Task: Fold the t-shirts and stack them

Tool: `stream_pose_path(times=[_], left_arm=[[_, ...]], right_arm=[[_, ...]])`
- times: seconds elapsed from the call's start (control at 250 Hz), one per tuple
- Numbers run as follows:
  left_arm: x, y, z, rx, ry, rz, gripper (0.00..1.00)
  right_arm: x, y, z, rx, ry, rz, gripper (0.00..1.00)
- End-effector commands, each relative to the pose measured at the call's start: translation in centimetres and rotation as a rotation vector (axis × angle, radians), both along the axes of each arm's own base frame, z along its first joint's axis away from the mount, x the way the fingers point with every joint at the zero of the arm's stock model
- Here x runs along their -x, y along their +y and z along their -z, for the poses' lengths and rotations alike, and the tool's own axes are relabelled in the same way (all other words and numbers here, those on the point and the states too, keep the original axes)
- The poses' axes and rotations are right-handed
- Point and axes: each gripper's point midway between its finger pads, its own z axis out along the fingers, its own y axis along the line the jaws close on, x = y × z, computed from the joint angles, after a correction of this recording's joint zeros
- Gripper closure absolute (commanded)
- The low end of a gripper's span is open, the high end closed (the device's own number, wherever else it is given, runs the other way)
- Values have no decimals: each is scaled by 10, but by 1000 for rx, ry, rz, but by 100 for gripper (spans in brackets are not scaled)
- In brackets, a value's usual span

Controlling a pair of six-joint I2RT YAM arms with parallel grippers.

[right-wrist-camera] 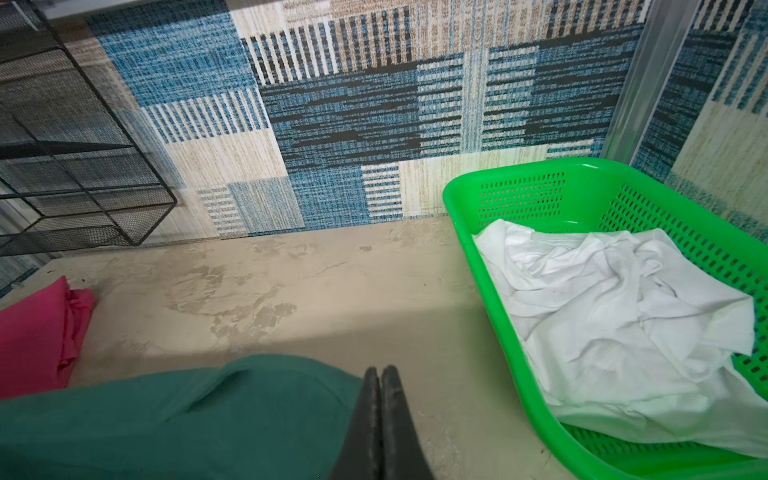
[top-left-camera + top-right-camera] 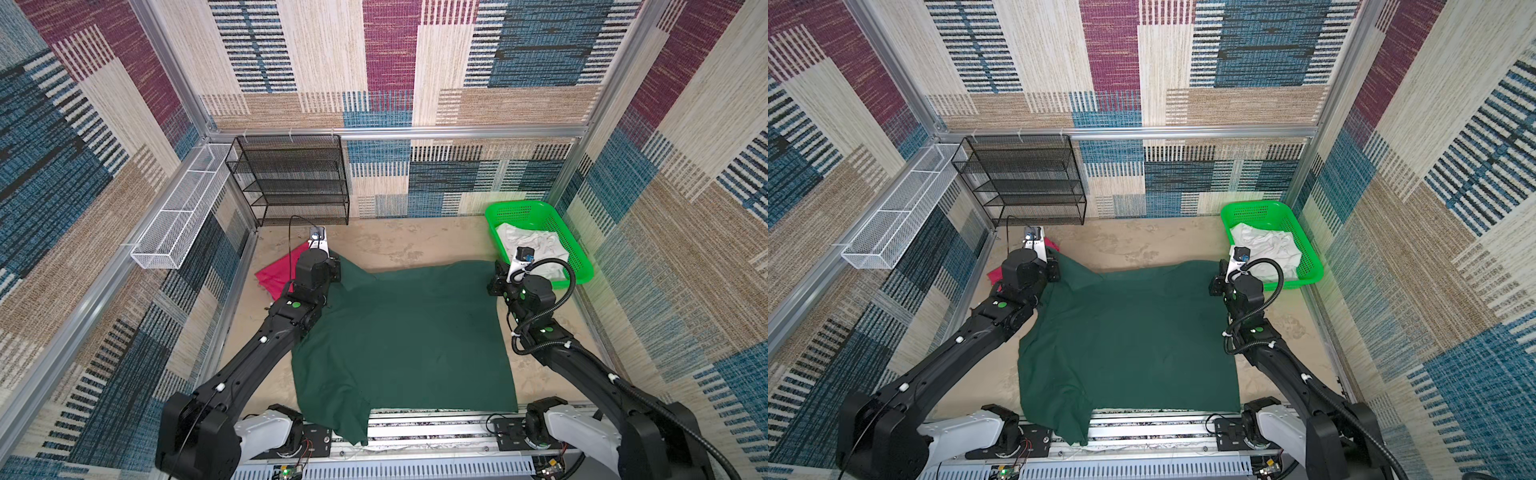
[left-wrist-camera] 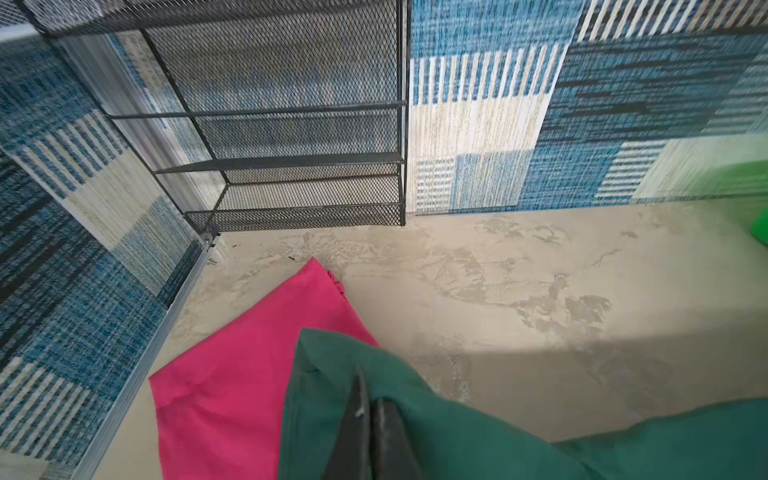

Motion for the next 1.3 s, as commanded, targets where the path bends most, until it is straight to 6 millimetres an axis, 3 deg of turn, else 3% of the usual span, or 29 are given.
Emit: stream_pose_path(times=[0.0,0.152,0.312,0.412,0.516,0.6,0.708,0.92,0.968,1.0,1.056,1.144,1.184,1.296], left_arm=[[-28,-1,-12,23,-59,-56,100],[-73,-13,-2,-22,-49,-57,100],[-121,-34,3,-62,-36,-18,100],[-146,-48,20,-80,7,9,100],[-163,-48,39,-115,53,-19,100],[-169,-48,47,-141,70,-23,100],[-171,-46,53,-181,84,-21,100],[-188,-45,72,-206,107,-19,100],[-196,-42,77,-217,121,-41,96],[-200,-39,78,-218,129,-67,89],[-207,-40,79,-200,138,-76,63],[-211,-48,74,-139,125,-41,26],[-210,-51,71,-106,125,-35,18],[-193,-60,65,-8,160,13,13]], right_arm=[[-26,-11,-19,14,-78,65,100],[-71,-20,-17,59,-74,74,100],[-133,-29,-15,74,-55,76,100],[-170,-26,1,108,-14,71,100],[-200,-22,18,116,22,60,100],[-213,-18,31,112,59,43,100],[-214,-15,40,96,75,30,100],[-224,-12,38,79,65,16,100],[-230,-11,31,84,55,18,88],[-232,-11,25,81,45,19,74],[-233,-7,11,74,25,-5,40],[-221,1,-12,45,8,-40,7],[-211,4,-17,26,10,-50,0],[-176,17,-17,14,60,-73,1]])
